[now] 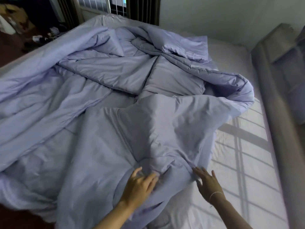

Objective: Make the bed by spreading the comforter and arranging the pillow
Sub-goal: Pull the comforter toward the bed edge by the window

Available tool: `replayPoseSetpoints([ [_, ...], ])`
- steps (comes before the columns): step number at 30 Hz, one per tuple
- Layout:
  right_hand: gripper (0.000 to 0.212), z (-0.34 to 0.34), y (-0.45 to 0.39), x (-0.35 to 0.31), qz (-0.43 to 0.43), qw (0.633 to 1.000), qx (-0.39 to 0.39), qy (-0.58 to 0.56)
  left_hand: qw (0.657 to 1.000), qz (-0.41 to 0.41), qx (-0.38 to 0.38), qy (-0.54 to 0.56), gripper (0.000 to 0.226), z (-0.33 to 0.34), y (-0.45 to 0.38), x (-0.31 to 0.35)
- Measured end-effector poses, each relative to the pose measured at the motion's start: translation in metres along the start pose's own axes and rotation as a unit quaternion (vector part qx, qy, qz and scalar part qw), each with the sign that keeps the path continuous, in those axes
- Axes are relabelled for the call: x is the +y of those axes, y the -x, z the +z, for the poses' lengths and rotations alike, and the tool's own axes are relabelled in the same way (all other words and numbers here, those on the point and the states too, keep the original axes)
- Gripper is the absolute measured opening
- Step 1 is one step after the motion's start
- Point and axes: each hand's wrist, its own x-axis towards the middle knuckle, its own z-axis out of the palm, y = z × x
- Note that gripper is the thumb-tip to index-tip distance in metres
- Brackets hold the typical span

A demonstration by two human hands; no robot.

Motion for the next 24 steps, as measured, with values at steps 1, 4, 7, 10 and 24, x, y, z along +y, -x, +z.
replayPoseSetpoints([
  [1, 0.061, -0.007, -0.003, -0.005, 0.015, 1.0, -0.002, -0.027, 0.999, -0.013, 0.036, 0.008, 0.016, -0.005, -0.007, -0.007],
  [4, 0.065, -0.03, -0.026, -0.026, 0.016, 0.989, 0.069, -0.128, 0.991, -0.092, 0.099, -0.008, 0.021, -0.028, -0.042, -0.032],
  [7, 0.082, -0.056, -0.067, -0.058, -0.02, 0.979, 0.146, -0.14, 0.983, -0.159, 0.088, -0.031, 0.045, -0.039, -0.087, -0.063],
  [10, 0.092, -0.084, -0.108, -0.098, 0.0, 0.984, 0.121, -0.134, 0.981, -0.192, -0.004, -0.028, 0.084, -0.042, -0.135, -0.089],
  [24, 0.082, -0.013, -0.219, -0.078, 0.099, 0.993, 0.033, 0.054, 0.931, -0.302, -0.203, -0.042, 0.126, 0.046, -0.173, -0.2],
])
